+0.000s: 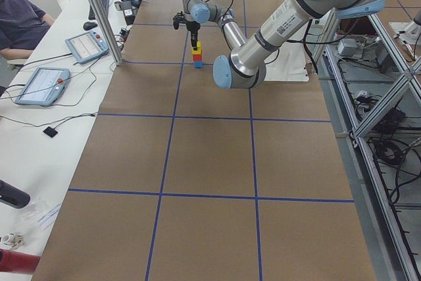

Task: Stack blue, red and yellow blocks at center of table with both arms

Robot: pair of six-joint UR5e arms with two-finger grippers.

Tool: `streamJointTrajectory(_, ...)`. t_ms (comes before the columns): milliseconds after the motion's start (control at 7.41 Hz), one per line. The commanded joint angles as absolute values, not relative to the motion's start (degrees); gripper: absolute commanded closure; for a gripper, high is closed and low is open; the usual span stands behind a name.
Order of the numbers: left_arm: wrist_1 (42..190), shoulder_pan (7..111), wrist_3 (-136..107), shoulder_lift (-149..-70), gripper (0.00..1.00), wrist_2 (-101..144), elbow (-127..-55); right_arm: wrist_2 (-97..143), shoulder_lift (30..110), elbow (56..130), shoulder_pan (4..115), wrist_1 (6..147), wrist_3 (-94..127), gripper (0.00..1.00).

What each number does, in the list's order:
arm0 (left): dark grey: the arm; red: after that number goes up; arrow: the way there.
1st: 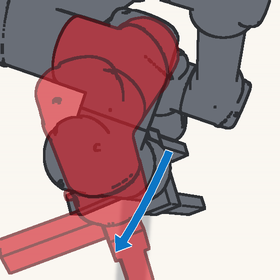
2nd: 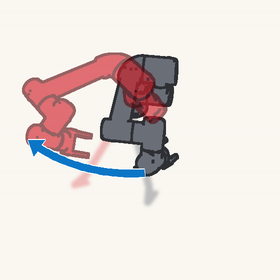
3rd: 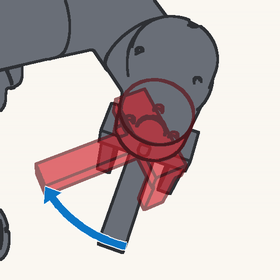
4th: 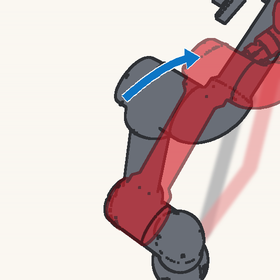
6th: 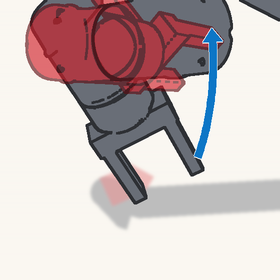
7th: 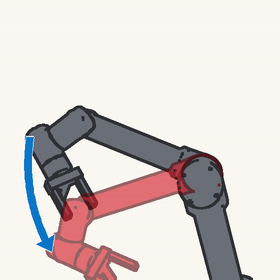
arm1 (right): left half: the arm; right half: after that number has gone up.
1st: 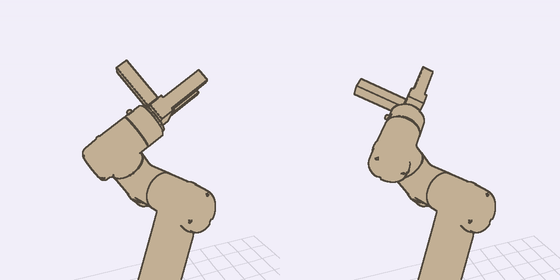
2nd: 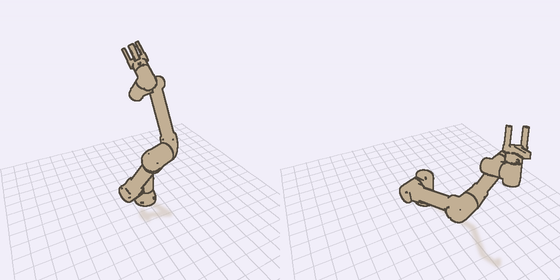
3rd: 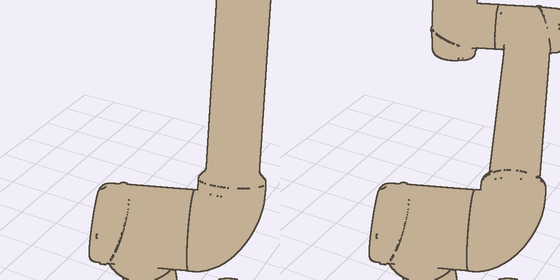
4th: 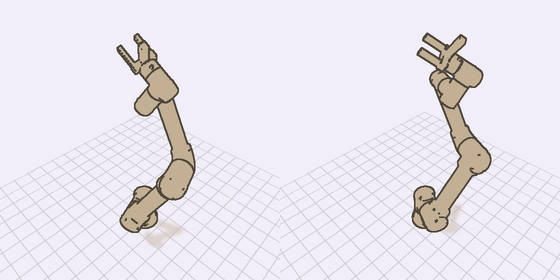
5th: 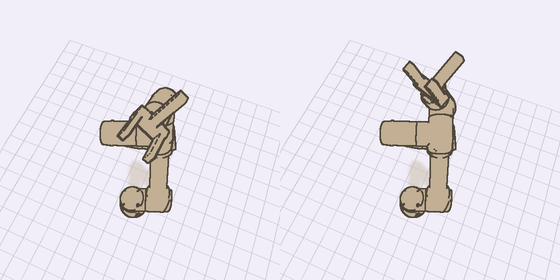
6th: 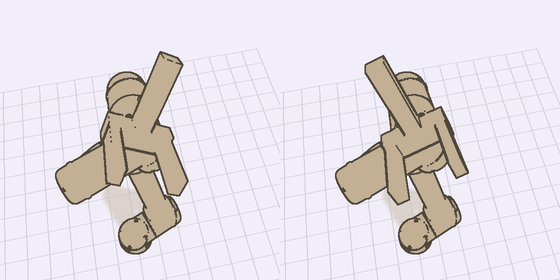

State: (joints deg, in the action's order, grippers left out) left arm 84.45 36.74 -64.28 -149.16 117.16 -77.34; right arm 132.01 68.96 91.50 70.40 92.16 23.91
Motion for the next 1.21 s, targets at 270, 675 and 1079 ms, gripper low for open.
streamJointTrajectory(270,84.20,37.70,-64.51,-149.06,0.01,117.16,-78.30,132.01,68.99,91.58,70.49,92.11,23.82,0.01)
streamJointTrajectory(675,79.83,42.52,-63.64,-139.38,0.00,117.60,-98.25,132.19,68.55,91.76,71.71,92.11,23.99,0.01)
streamJointTrajectory(1079,79.89,51.28,-44.88,-111.42,0.00,117.77,-118.90,131.14,69.25,93.24,72.68,92.02,23.82,0.01)
